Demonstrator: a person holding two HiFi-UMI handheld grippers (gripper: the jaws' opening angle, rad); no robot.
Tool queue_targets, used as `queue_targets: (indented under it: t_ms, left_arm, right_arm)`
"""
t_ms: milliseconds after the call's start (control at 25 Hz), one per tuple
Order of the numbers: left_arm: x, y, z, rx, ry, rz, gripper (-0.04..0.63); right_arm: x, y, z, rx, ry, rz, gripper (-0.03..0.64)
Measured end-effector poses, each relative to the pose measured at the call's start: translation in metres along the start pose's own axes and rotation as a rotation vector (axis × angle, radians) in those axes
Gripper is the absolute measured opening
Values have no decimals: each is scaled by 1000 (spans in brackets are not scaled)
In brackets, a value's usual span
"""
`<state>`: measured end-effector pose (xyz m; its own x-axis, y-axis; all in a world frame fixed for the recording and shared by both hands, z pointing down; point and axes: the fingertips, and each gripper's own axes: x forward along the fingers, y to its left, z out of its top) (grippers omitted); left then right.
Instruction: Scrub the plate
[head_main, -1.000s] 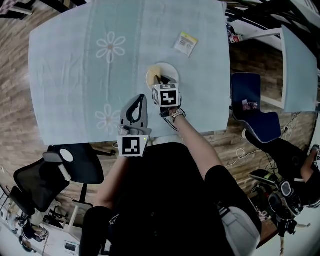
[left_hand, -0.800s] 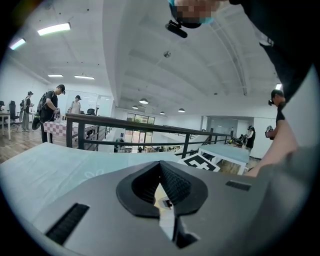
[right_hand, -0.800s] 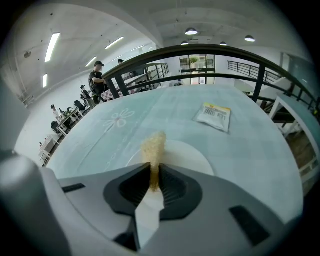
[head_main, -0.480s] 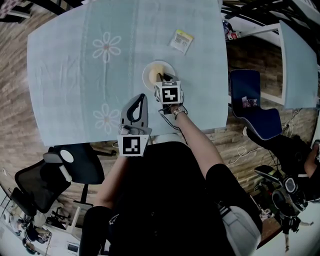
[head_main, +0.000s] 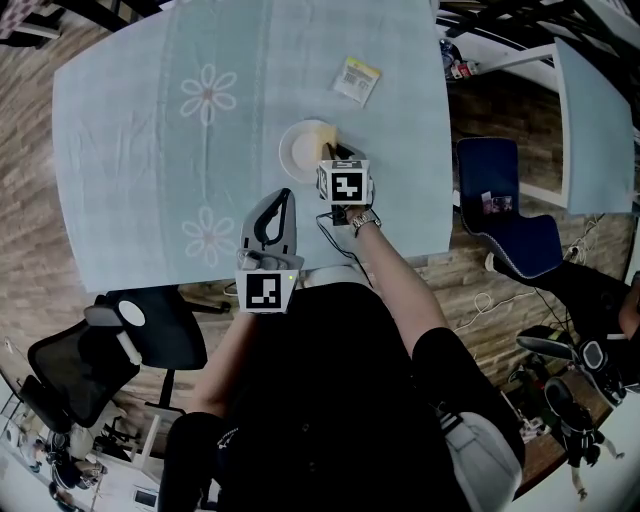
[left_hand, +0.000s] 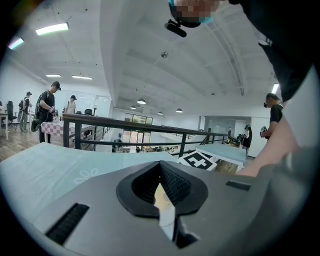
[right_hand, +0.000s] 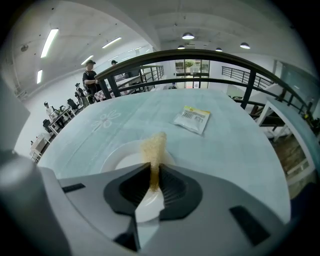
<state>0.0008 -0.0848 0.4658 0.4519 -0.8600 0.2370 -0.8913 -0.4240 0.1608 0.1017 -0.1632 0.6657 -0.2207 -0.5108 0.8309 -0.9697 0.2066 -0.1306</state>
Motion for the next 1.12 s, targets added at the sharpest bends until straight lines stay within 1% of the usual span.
queue_targets:
  t_ms: [240, 400, 480, 560, 760, 920, 1040, 1120]
  left_arm:
    - [-1, -9, -1, 9, -1, -11, 12]
    - [0, -15, -3, -7, 10, -15, 12]
    - [0, -18, -2, 6, 2, -25, 12]
    - [0, -20, -2, 16, 2, -35, 12]
    - [2, -23, -3, 12, 7, -53, 12]
    - [2, -24, -2, 18, 4, -70, 12]
    - [3, -24, 0, 25, -3, -78, 12]
    - [3, -23, -1, 13, 5, -74, 12]
  right_arm:
    - [-7, -16, -2, 7, -6, -25, 52]
    - [-11, -24, -2, 11, -16, -36, 51]
    - [-14, -27, -2, 15, -20, -44, 52]
    - [-17, -30, -3, 24, -25, -54, 51]
    - [-25, -39, -3, 50, -38, -77, 52]
    - [-35, -41, 1, 76, -71, -88, 52]
    - [-44, -38, 5, 93, -102, -76, 51]
    - [-48, -31, 9, 99, -120, -54, 51]
